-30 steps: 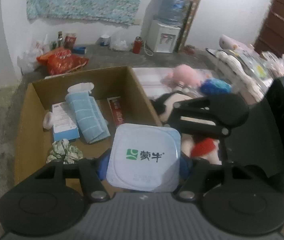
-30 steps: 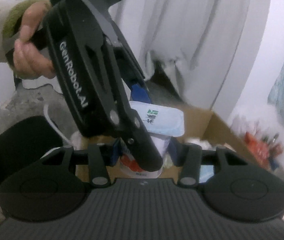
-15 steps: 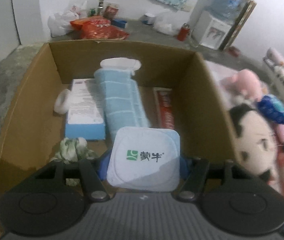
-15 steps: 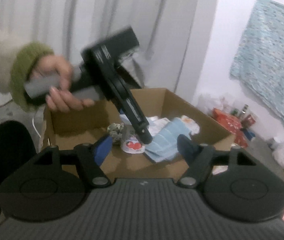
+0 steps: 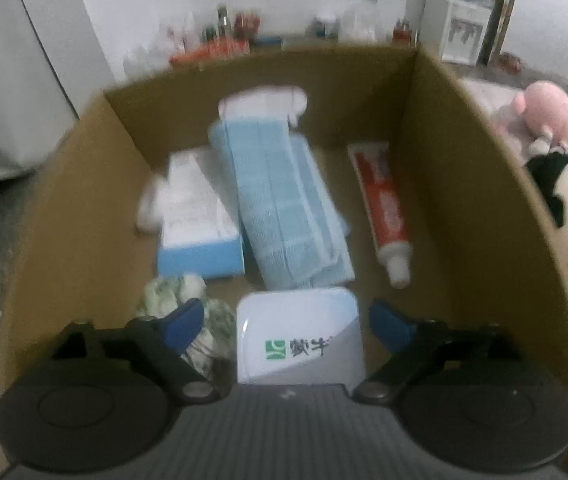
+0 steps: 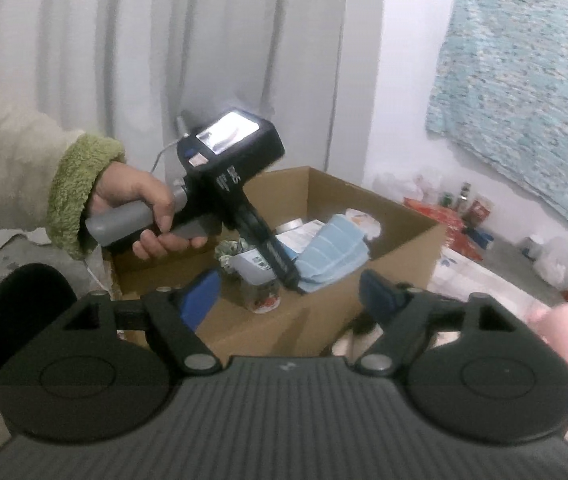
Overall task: Organize soft objects
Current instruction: 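Lower the yogurt cup into the box and open the left gripper, then move the left gripper to the gold tissue packet on the bed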
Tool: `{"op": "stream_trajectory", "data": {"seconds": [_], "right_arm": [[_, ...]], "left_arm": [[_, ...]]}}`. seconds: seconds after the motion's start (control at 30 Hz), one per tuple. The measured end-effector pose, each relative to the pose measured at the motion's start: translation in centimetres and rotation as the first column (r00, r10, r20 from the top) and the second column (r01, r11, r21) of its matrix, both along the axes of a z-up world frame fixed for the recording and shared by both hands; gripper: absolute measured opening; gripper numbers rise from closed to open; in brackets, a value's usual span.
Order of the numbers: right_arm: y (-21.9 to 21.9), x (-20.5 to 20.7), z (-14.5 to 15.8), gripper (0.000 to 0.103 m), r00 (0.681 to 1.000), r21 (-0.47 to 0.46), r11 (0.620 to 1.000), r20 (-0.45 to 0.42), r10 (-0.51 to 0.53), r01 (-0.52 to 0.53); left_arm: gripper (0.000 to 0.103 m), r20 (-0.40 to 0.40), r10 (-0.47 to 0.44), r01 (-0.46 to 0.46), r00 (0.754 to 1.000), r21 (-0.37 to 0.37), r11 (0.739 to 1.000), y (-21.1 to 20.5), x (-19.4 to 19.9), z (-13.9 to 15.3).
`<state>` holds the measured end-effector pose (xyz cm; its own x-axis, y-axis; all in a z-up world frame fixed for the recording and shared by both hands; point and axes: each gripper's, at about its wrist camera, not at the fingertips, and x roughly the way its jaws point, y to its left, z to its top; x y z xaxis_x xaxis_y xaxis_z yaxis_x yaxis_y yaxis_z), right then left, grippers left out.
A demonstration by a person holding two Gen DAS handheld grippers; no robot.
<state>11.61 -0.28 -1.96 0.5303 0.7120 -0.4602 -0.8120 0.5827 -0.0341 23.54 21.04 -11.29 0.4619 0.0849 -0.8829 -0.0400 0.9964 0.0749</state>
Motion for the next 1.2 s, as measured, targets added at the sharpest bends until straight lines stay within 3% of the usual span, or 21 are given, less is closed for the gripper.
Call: {"op": "stream_trajectory", "data": {"seconds": [0.13, 0.33, 0.43, 0.63, 0.77, 0.93, 1.07, 1.2], "right_arm": [[-0.7, -1.6, -0.1, 0.082, 0.998, 0.013, 0.998, -0.004, -0.063, 0.063], [-4.1, -6.0, 0.6, 0.095, 0.979, 0.065, 0.977, -0.013, -0.205, 0.205], [-6.1, -7.8, 0.7, 0.102, 0.956, 0.097, 0.951, -0.040, -0.290, 0.293], [-10.3, -11.2, 0.3, 0.102, 0.899, 0.126, 0.891, -0.123, -0.421, 0.435], [-12.9, -13.6, 0.5, 0.102, 0.862, 0.101, 0.858, -0.124, -0.492, 0.504], [-15.6, -16.1, 2.0, 0.102, 0.850, 0.065, 0.848, -0.081, -0.521, 0.526], [-17.4, -17.6, 4.0, 0.102, 0.848, 0.026, 0.848, 0.015, -0.530, 0.530], [-19.3, -18.6, 6.5, 0.102, 0.837, 0.060, 0.840, 0.065, -0.543, 0.540]], "left_arm": [[0.093, 0.056, -0.005, 0.003, 0.998, 0.026, 1.000, -0.7, -1.0, 2.0], [0.097, 0.093, 0.017, -0.011, 0.996, -0.059, 0.998, -2.2, -4.5, 5.9], [0.097, 0.139, 0.005, 0.002, 0.990, -0.048, 0.999, -3.9, -7.2, 8.0], [0.098, 0.224, -0.010, 0.011, 0.974, -0.003, 1.000, -8.2, -12.2, 11.2], [0.101, 0.275, -0.006, 0.001, 0.961, 0.016, 1.000, -10.8, -15.4, 12.6], [0.102, 0.314, 0.009, -0.009, 0.949, -0.002, 1.000, -13.5, -18.7, 13.7], [0.102, 0.332, -0.005, 0.003, 0.943, 0.007, 1.000, -15.9, -20.8, 14.0], [0.102, 0.365, -0.030, 0.029, 0.930, 0.008, 1.000, -18.4, -22.3, 15.0]]}}
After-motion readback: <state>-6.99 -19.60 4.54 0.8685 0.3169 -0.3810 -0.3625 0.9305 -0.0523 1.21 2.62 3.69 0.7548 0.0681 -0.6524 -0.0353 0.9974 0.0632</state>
